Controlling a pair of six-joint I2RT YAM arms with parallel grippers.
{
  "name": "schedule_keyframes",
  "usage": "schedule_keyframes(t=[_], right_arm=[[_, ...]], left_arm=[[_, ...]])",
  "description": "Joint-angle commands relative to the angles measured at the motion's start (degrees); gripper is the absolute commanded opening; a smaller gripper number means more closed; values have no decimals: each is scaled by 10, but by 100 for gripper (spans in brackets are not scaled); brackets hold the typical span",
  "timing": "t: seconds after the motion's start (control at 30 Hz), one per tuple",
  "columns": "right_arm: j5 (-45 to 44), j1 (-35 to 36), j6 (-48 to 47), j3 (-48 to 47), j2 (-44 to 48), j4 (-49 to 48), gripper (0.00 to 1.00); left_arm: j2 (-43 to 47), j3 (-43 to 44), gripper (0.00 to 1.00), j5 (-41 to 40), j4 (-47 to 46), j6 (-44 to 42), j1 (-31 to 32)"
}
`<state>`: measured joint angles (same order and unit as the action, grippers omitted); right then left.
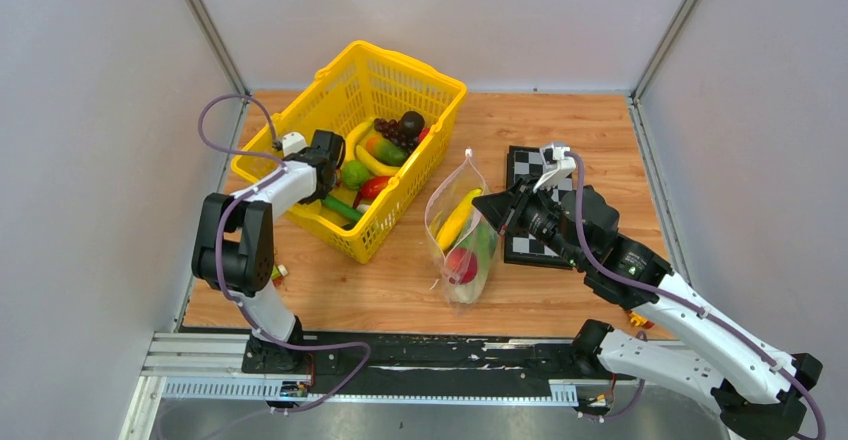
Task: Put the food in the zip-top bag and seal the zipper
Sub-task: Pick up the fake fruit from the bin.
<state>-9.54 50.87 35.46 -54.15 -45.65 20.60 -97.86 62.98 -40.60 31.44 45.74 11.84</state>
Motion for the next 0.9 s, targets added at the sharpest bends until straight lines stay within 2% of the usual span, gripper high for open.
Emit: schedule_keyframes(t=[0.0, 0.1, 0.23, 0.57, 0.63, 0.73, 0.87], right_arm=[[-8, 1, -7, 0, 6, -20, 0], [-5, 1, -6, -1, 4, -21, 0], [-3, 1, -5, 0, 2, -22, 0], [-2, 1, -3, 0, -3, -25, 0], [-3, 1, -3, 1, -3, -26, 0], [-2, 1, -3, 1, -4, -28, 0], [-2, 2, -3, 2, -5, -28, 0]], left_arm=[[31, -15, 46, -17, -8, 18, -4], [54, -25, 28, -17, -6, 14, -4], [103, -28, 16, -11, 0, -2, -4], [270, -60, 9, 68, -51, -64, -4], [297, -64, 9, 114, -69, -77, -4], [332, -59, 11, 228, -113, -127, -4], [364, -27, 10, 380, -146, -131, -4]])
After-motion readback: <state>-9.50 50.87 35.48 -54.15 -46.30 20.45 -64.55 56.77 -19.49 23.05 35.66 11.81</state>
